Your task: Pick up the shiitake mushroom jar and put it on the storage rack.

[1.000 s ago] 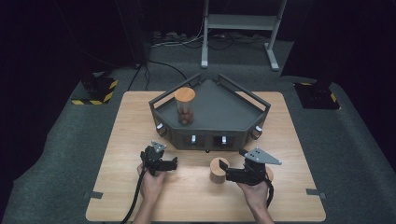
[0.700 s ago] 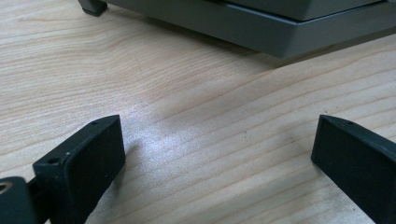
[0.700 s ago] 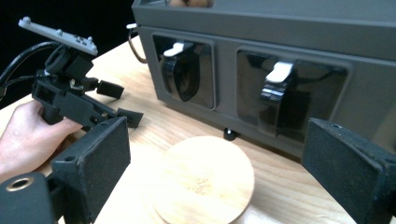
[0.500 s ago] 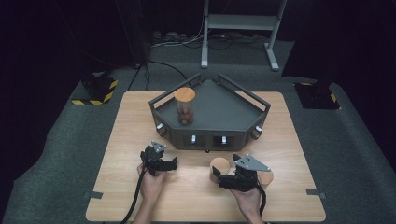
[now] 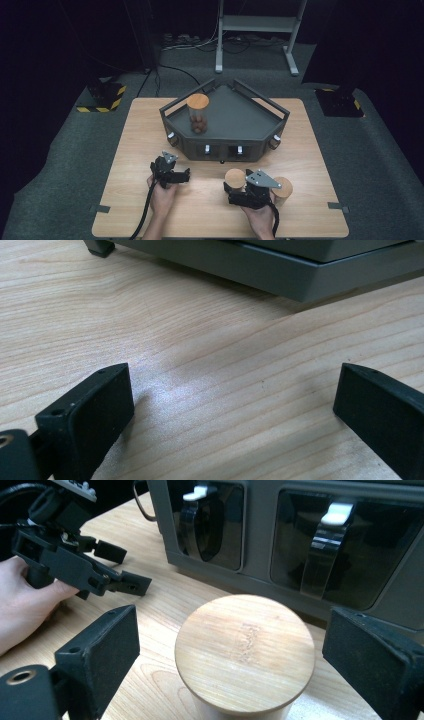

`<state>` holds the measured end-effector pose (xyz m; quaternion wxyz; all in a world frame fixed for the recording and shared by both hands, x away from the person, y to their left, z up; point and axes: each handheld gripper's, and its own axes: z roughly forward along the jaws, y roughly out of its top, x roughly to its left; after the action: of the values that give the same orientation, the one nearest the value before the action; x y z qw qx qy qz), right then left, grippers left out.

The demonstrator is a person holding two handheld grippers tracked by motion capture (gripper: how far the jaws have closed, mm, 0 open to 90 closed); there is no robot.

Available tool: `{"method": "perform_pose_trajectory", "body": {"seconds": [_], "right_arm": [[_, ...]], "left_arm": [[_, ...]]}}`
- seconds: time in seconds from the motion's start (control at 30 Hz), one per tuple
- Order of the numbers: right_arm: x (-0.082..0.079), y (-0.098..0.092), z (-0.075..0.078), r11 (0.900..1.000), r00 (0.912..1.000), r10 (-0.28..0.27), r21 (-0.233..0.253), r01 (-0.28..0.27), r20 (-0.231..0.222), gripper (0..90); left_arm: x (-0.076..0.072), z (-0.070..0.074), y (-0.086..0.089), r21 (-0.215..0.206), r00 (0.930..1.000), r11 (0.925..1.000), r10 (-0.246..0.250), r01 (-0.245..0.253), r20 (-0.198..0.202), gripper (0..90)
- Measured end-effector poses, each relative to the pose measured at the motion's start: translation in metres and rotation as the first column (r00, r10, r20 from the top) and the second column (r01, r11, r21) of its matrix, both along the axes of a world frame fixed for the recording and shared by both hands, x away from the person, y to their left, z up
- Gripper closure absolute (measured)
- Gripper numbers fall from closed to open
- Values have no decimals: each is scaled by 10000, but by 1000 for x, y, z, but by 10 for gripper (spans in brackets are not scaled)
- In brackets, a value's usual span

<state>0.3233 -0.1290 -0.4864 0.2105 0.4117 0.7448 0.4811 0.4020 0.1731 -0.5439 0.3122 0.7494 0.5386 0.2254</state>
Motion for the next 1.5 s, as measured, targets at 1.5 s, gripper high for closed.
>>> {"method": "perform_pose_trajectory", "body": {"seconds": [1.5], "right_arm": [[12, 9, -48, 9965, 9967, -507, -694, 462, -635, 227]], "left_arm": [[0, 0, 0, -3, 10000, 10000, 1, -1, 2, 26]]}}
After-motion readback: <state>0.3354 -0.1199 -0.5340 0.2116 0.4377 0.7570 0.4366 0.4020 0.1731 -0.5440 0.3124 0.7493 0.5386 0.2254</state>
